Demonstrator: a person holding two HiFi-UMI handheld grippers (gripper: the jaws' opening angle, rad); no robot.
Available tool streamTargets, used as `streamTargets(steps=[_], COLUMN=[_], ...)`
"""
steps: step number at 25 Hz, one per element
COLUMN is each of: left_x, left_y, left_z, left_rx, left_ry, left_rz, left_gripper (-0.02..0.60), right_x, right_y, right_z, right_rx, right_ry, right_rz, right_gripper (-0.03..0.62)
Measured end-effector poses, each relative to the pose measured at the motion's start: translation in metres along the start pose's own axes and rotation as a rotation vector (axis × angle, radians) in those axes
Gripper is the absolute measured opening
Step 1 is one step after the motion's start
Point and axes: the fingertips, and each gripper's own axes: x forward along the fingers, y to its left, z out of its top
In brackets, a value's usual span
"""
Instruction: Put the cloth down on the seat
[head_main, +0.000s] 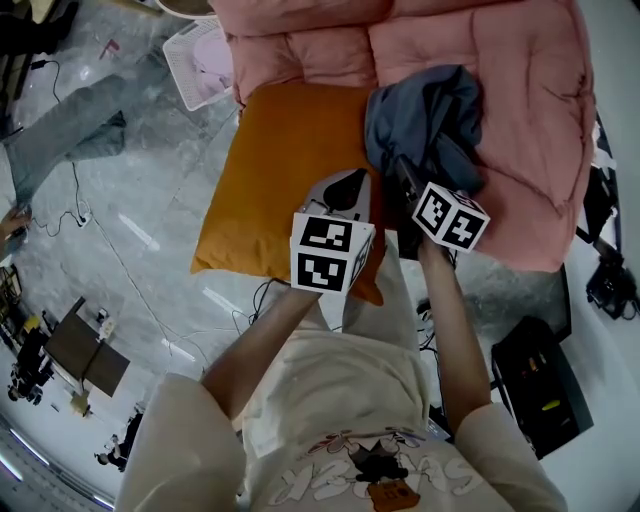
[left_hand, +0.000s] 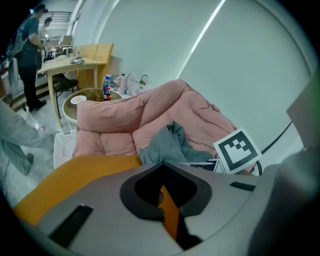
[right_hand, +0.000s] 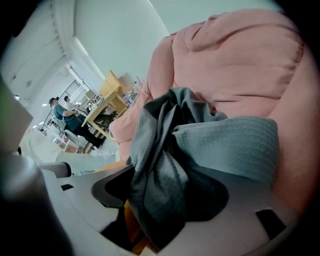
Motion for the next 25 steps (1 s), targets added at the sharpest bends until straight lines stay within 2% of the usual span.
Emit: streamTargets(steps=[16,25], left_x=[-0.039,-0.058], left_y=[0.006,-0.019], left_z=[0.011,0.034], left_rx=[0.013,-0.005], left_ry=[-0.014,-0.062], left_rz=[0.05,0.041], left_gripper=[0.006,0.005], right_x=[-0.043,-0.076], right_y=[0.006,0.027], right_z=[0.004,0.023], right_rx=[-0.006,-0.033], right_ry=[-0.008,-0.069], right_rz=[-0.005,0.011], right_gripper=[0.301,0.295])
